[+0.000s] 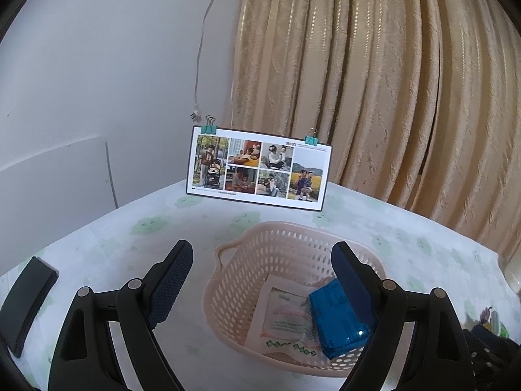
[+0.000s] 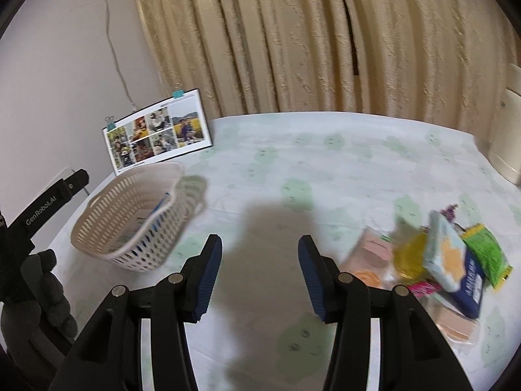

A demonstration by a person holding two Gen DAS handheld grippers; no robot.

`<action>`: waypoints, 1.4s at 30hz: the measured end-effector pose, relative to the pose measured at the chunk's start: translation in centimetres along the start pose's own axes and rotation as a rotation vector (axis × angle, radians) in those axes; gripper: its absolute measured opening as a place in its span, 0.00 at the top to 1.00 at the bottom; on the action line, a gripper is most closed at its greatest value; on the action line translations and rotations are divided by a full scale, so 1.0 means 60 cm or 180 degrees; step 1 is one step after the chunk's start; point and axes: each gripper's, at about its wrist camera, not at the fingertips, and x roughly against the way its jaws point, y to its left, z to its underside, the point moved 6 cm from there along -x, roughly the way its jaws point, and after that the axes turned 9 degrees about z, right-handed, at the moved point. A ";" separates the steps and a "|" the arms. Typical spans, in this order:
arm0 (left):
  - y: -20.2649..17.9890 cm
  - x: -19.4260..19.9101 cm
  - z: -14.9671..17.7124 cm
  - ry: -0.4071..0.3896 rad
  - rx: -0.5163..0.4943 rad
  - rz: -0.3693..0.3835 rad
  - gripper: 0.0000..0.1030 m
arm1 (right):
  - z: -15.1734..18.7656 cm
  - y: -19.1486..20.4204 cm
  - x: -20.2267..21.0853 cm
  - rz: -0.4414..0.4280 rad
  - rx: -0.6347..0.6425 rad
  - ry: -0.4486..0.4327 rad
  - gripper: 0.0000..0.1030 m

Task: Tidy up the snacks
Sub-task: 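Move both tools back to the snacks on the table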

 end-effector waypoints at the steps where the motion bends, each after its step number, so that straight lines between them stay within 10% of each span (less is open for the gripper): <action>1: -0.002 0.000 0.001 0.0001 -0.0015 0.0006 0.15 | 0.002 -0.010 0.002 0.0032 -0.0020 0.0002 0.54; 14: -0.035 0.003 0.010 -0.0005 -0.0196 0.0146 0.11 | 0.037 -0.178 0.035 0.0513 -0.0431 0.0016 0.29; 30: -0.104 0.026 0.028 -0.0111 -0.0545 0.0375 0.09 | 0.080 -0.301 0.060 0.0795 -0.0588 0.0147 0.29; 42: -0.228 0.060 0.065 0.0186 -0.0890 0.1066 0.05 | 0.068 -0.385 0.040 0.1051 -0.0496 0.0262 0.29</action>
